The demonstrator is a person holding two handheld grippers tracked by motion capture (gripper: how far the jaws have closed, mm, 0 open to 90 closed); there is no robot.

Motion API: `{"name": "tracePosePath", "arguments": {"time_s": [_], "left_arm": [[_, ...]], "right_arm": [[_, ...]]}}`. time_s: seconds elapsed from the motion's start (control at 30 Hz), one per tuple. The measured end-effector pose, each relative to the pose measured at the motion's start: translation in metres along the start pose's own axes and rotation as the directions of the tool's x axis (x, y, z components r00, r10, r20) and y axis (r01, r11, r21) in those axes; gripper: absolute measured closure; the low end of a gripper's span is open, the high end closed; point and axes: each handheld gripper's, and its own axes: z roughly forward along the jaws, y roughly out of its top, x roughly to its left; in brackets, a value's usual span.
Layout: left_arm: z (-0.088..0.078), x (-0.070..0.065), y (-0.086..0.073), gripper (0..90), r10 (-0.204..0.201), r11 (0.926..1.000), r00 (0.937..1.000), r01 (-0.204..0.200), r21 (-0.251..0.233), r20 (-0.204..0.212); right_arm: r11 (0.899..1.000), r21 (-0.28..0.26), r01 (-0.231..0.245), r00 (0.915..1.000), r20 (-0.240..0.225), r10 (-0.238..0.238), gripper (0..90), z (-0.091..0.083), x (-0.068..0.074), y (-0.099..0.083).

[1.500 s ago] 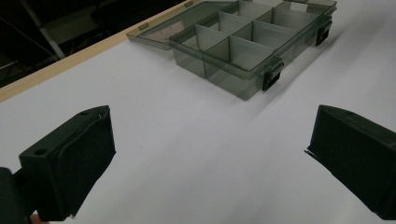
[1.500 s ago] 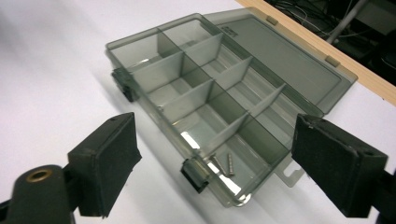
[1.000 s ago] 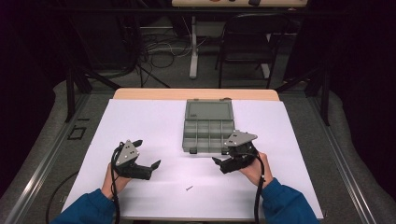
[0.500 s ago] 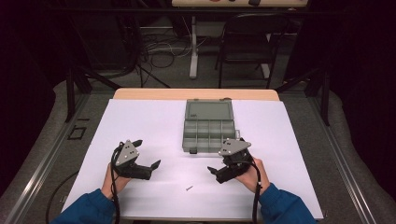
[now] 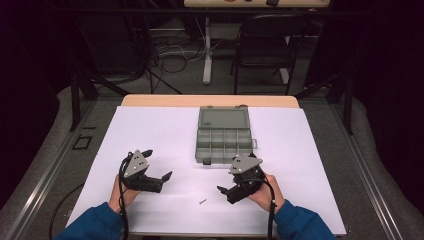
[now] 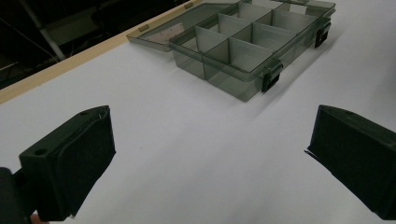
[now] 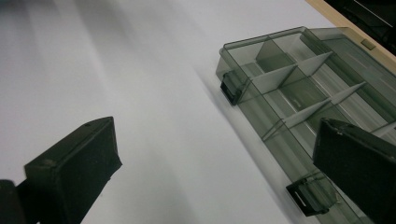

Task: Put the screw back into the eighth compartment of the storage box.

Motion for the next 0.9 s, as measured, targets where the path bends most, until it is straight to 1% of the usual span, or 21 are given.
{"name": "tracePosePath", "arguments": {"time_s": [0.03, 0.07, 0.13, 0.17, 0.33, 0.47, 0.5, 0.53, 0.57, 0.73, 0.83, 0.9], "left_arm": [[0.000, 0.000, 0.000, 0.0, -0.002, 1.0000, 1.0000, 0.002, -0.002, -0.002], [0.000, 0.000, -0.001, 0.0, -0.002, 1.0000, 1.0000, 0.002, 0.000, -0.001], [0.000, 0.001, 0.000, 0.0, 0.000, 1.0000, 1.0000, 0.000, -0.002, -0.003], [0.000, 0.000, 0.000, 0.0, -0.001, 1.0000, 1.0000, 0.001, -0.002, -0.001], [0.001, -0.001, 0.000, 0.0, 0.007, 1.0000, 1.0000, -0.007, 0.001, -0.001], [0.001, 0.000, -0.001, 0.0, 0.001, 1.0000, 1.0000, -0.001, 0.000, -0.003], [0.001, 0.000, -0.001, 0.0, -0.001, 1.0000, 1.0000, 0.001, -0.002, -0.002], [0.001, 0.000, -0.001, 0.0, 0.000, 1.0000, 1.0000, 0.000, -0.002, -0.002], [0.001, 0.000, 0.000, 0.0, 0.003, 1.0000, 1.0000, -0.003, 0.000, -0.002], [0.001, -0.001, 0.000, 0.0, 0.007, 1.0000, 1.0000, -0.007, 0.002, 0.002], [0.002, 0.000, -0.001, 0.0, 0.000, 1.0000, 1.0000, 0.000, 0.005, 0.000], [0.002, 0.000, -0.001, 0.0, -0.004, 1.0000, 1.0000, 0.004, 0.003, 0.004]], "right_arm": [[1.000, 0.003, 0.001, 1.0000, -0.004, -0.001, 0.0, 0.000, 0.001, 0.000], [1.000, -0.009, -0.001, 1.0000, -0.003, 0.001, 0.0, 0.002, 0.002, 0.000], [1.000, 0.007, 0.006, 0.9999, -0.011, -0.006, 0.0, 0.002, 0.003, 0.001], [1.000, 0.000, 0.008, 0.9999, -0.012, -0.008, 0.0, 0.003, 0.004, 0.001], [1.000, 0.011, 0.024, 0.9992, -0.034, -0.023, 0.0, 0.007, 0.009, 0.001], [0.999, 0.017, 0.031, 0.9987, -0.041, -0.030, 0.0, 0.009, 0.010, 0.002], [0.999, 0.016, 0.031, 0.9985, -0.047, -0.030, 0.0, 0.010, 0.011, 0.002], [0.999, 0.001, 0.032, 0.9984, -0.046, -0.032, 0.0, 0.011, 0.012, 0.001], [0.999, 0.019, 0.041, 0.9979, -0.051, -0.040, 0.0, 0.011, 0.012, 0.002], [0.999, 0.022, 0.044, 0.9969, -0.066, -0.042, 0.0, 0.014, 0.015, 0.003], [0.998, 0.028, 0.048, 0.9962, -0.075, -0.045, 0.0, 0.015, 0.016, 0.004], [0.998, 0.030, 0.051, 0.9962, -0.072, -0.048, 0.0, 0.015, 0.017, 0.004]]}}
